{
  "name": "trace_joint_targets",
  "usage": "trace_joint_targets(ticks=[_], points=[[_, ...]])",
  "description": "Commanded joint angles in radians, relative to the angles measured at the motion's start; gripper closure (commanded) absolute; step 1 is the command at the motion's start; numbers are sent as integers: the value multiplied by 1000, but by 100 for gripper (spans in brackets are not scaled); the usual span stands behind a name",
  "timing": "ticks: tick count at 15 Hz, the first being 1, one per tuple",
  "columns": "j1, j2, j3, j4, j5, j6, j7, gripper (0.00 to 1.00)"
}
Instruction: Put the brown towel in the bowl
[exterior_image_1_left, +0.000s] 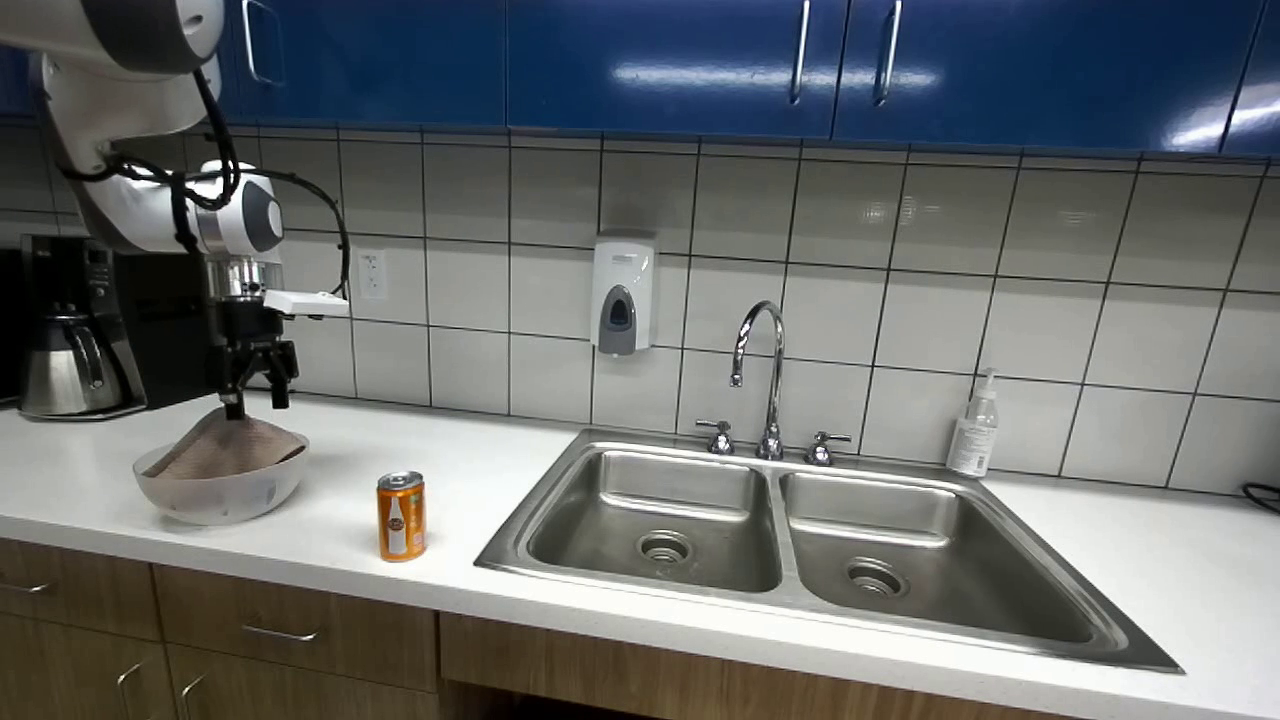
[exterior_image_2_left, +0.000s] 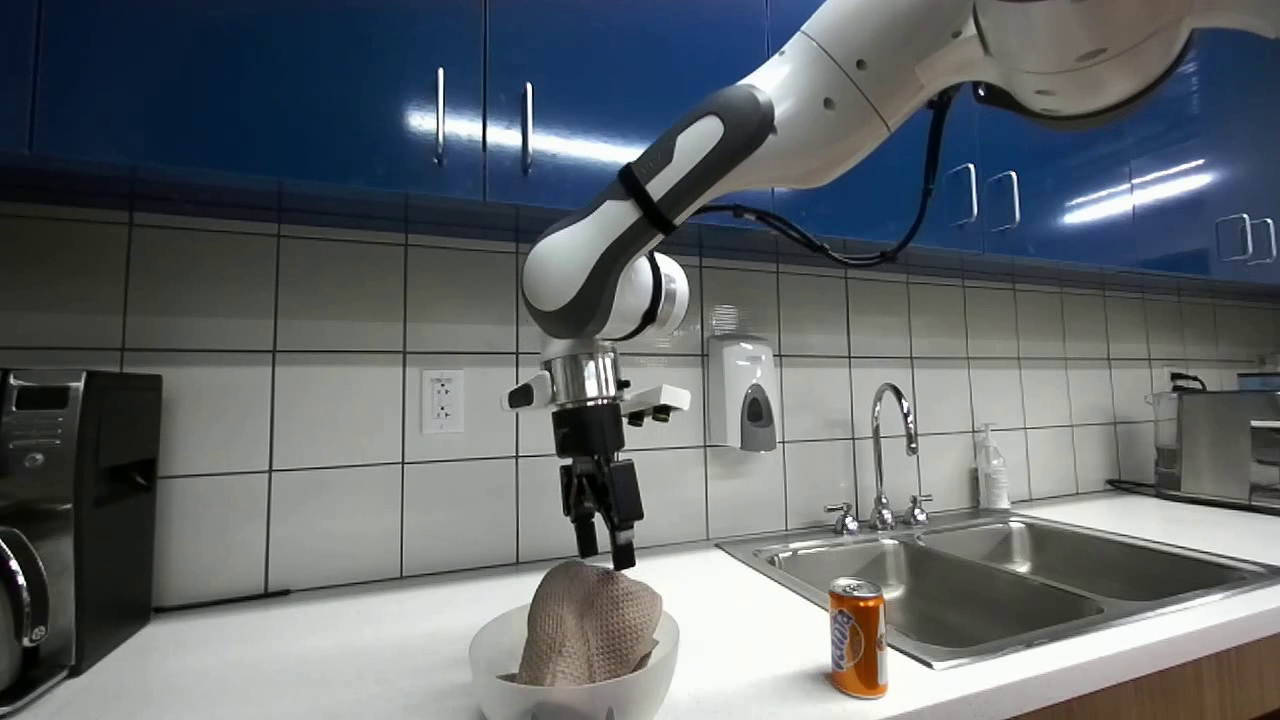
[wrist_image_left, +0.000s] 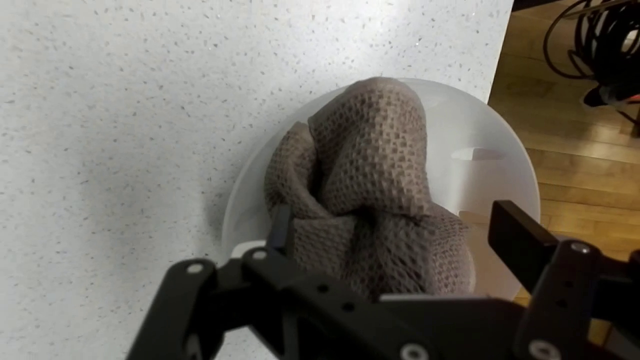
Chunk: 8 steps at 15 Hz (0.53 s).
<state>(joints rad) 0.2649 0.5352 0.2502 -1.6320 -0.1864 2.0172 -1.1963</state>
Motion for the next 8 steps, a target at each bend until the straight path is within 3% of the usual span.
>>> trace_joint_targets(ticks=[1,8], points=[[-22,-105,13,-64,32,-37,22,0],[-28,-205,7,-154,80,-25,91,0]])
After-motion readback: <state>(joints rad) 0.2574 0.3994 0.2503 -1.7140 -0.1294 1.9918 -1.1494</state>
